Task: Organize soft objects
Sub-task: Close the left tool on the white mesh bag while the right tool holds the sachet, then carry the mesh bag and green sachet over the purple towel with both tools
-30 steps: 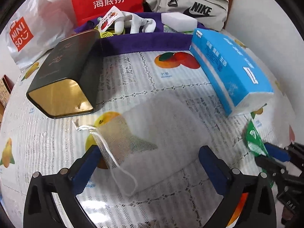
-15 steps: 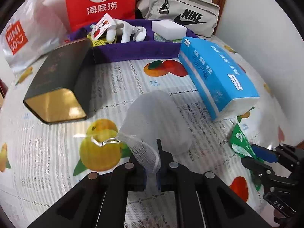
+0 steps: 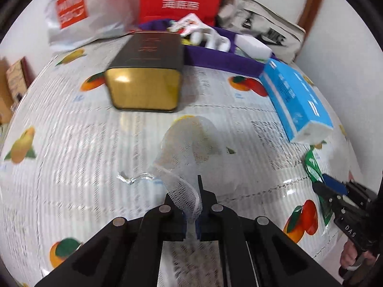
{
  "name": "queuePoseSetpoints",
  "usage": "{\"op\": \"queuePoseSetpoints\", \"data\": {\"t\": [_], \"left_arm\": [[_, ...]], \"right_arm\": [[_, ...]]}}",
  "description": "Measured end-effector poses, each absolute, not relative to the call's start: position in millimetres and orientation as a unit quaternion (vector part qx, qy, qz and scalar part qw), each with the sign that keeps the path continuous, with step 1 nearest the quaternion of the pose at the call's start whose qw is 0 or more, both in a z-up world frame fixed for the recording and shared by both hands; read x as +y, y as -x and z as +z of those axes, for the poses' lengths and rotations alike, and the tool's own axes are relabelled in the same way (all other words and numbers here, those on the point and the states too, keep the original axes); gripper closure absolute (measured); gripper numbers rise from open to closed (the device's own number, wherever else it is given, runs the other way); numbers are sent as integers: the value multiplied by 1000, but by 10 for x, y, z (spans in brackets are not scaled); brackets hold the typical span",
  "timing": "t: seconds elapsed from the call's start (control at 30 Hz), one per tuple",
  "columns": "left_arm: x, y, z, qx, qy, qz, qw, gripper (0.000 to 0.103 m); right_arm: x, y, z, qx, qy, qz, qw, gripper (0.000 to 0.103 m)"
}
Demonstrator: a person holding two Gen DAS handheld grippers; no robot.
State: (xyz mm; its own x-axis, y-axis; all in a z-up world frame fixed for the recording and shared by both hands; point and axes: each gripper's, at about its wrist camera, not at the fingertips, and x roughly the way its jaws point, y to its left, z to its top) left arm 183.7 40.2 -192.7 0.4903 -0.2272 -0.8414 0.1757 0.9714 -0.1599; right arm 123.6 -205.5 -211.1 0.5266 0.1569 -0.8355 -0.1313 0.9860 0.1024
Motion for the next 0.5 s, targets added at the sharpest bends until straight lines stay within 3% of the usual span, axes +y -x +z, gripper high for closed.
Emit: {"op": "queuePoseSetpoints", "data": {"t": [0.5], "left_arm": [[600, -1680, -1750, 467, 29, -98, 879, 98]], "right_arm": [[-2015, -1210, -2053, 490, -3, 90, 867, 79]]}}
